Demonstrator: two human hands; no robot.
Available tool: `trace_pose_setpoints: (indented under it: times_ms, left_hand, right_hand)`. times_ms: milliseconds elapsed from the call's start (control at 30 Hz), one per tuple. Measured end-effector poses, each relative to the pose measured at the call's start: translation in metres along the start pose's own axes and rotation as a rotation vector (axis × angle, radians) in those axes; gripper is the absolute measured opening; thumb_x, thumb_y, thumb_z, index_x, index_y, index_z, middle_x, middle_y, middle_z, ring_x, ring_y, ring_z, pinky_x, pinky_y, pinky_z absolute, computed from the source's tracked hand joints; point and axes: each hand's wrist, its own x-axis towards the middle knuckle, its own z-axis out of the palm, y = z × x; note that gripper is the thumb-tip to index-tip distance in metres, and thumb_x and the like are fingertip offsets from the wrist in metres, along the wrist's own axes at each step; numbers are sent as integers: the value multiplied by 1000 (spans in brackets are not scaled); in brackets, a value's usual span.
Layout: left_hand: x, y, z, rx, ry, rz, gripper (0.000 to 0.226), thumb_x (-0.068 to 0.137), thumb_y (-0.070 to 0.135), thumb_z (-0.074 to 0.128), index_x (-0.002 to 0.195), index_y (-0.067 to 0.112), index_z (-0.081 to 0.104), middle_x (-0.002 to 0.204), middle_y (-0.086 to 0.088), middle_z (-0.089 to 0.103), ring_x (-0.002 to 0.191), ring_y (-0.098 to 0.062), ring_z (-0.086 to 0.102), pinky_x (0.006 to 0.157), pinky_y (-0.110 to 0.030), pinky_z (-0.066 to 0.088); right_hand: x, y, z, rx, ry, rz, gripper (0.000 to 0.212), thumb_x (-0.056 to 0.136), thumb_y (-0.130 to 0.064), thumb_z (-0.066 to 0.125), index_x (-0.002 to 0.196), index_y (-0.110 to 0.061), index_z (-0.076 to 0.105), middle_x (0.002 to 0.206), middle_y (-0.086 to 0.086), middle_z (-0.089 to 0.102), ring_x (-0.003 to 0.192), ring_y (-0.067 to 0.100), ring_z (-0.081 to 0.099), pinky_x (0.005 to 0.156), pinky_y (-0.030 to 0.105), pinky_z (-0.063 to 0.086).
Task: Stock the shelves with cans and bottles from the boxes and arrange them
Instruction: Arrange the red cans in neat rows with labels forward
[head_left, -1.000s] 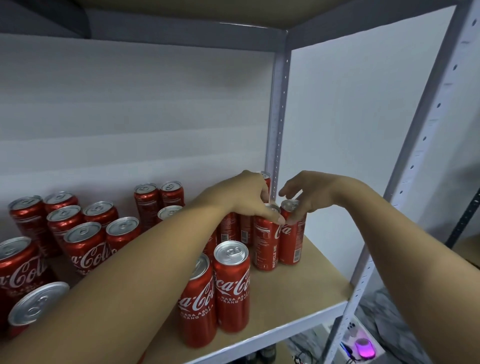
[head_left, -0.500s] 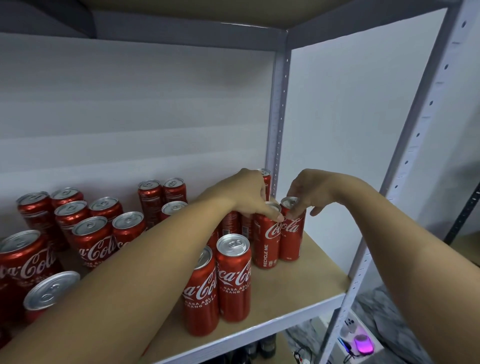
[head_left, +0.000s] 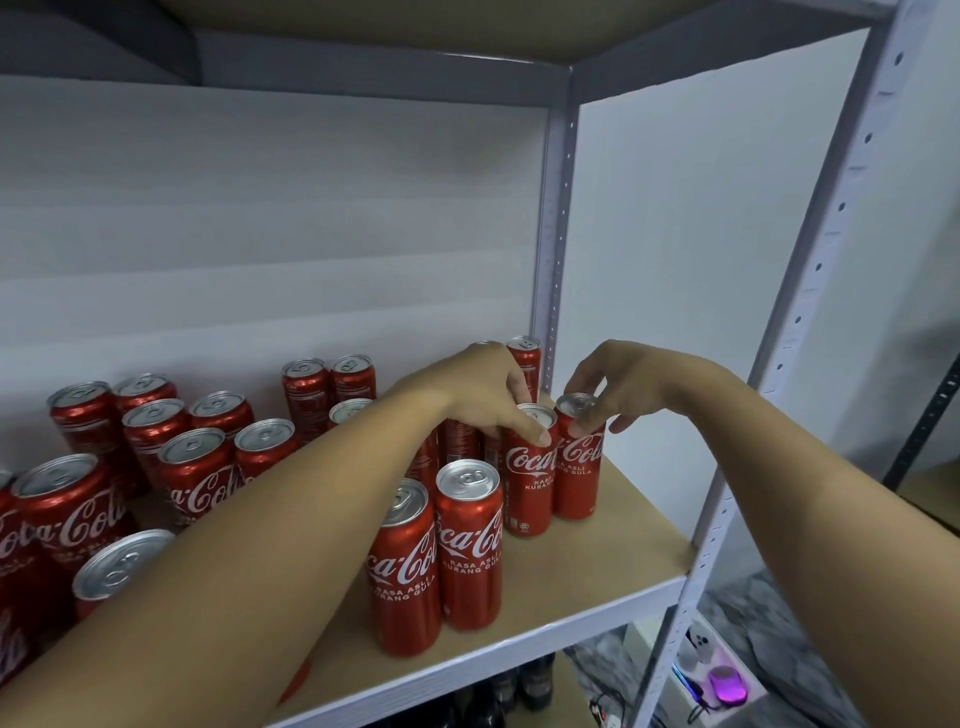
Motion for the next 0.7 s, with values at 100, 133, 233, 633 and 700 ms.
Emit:
trace_pose_setpoints:
  times_ms: [100,133,233,633,700]
  left_hand:
    - [-6,-2,-8,-6,-66,30,40,76,24,91,114,15,77,108,1,78,101,-12,73,70,-12,57]
    - [-8,-3,-10,-17,-82,29,42,78,22,89,117,16,76,112,2,77,102,-9,72,68,-8,54]
    - [-9,-6,-9,-24,-58,26,59,77,31,90,131,17,68,124,4,72,105,-4,67,71,-7,50]
    - [-5,1,-2,127,-35,87,52,73,50,88,117,26,76,113,11,75,104,-6,68,91,-25,54]
    - [-5,2,0,148,-39,88,56,72,51,89,118,23,75,113,9,75,103,-8,69,90,-29,58]
  right_hand:
    - [0,4,-2,65,-23,-30,51,75,-5,85,121,-21,72,124,-5,67,109,22,66,82,39,63]
    - [0,4,-2,82,-31,-37,54,75,-1,83,123,-23,71,126,-7,66,112,22,65,84,40,62]
    - [0,3,0,125,-32,-31,68,75,-3,85,135,-23,62,133,-8,61,118,23,61,89,43,60]
    - [2,10,4,151,-29,-89,57,76,-4,85,126,-25,69,127,-8,67,114,23,63,88,44,61]
    - [3,10,6,178,-21,-75,62,74,-10,88,129,-25,66,129,-7,64,113,23,63,86,42,61]
